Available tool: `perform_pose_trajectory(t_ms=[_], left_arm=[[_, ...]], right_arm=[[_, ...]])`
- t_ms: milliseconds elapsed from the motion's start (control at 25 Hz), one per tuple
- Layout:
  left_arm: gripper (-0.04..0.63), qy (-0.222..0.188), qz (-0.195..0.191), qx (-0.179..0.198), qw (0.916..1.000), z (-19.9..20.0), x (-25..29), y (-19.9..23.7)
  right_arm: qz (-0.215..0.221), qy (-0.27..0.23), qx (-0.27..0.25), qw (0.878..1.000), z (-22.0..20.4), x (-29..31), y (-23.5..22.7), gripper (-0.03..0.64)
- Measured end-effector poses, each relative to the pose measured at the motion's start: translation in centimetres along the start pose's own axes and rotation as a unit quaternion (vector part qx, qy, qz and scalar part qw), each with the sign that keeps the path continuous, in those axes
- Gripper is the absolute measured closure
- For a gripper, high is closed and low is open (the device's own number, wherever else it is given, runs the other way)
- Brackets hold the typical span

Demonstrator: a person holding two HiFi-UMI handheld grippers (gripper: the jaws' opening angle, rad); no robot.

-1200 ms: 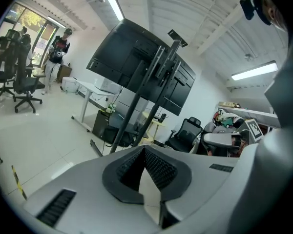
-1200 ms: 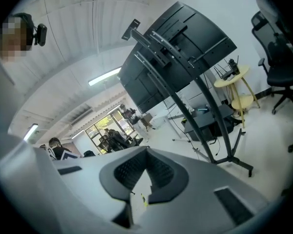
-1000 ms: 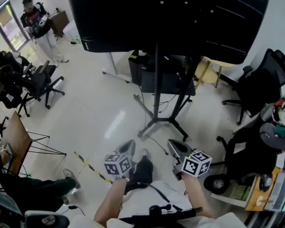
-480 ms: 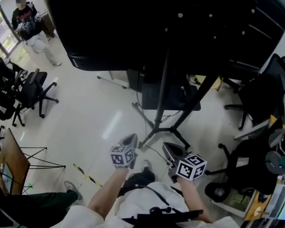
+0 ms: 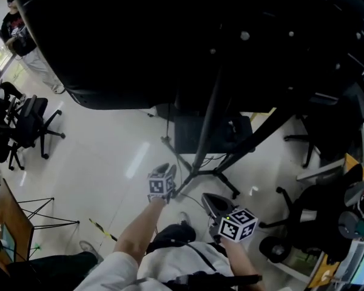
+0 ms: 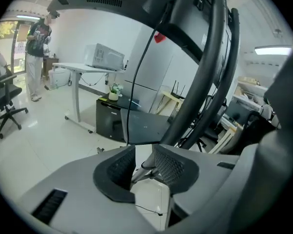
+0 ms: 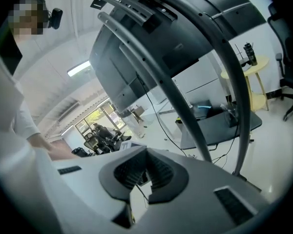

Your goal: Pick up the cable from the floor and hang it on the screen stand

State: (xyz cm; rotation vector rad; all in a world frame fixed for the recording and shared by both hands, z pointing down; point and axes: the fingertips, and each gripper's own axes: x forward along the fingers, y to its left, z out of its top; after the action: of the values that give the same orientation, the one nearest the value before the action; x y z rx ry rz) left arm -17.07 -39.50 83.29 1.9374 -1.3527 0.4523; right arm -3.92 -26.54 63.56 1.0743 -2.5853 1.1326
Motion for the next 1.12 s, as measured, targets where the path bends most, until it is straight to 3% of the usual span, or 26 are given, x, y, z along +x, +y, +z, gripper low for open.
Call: perform_pose_trajectory(t_ms=[200, 440, 1120], left_arm=[[0.472, 0.036, 0.018, 0.018, 0.9990, -0.2, 5.2, 2.5], [0.472, 0.049, 0.020, 0.021, 0.9984, 0.8, 9.0, 4.0], [0.476, 0.073, 0.029, 0.030, 0.9964, 0.1, 13.5, 6.2]], right_arm=[[-0.007, -0.002, 0.017, 1.000, 0.5, 1.8, -1.6, 0.609], [-0.021, 0.006, 0.038, 0.999, -0.1, 2.8, -2.7, 0.609], [-0.074, 0.012, 0.076, 0.994, -1.5, 1.1, -6.5, 0.609]])
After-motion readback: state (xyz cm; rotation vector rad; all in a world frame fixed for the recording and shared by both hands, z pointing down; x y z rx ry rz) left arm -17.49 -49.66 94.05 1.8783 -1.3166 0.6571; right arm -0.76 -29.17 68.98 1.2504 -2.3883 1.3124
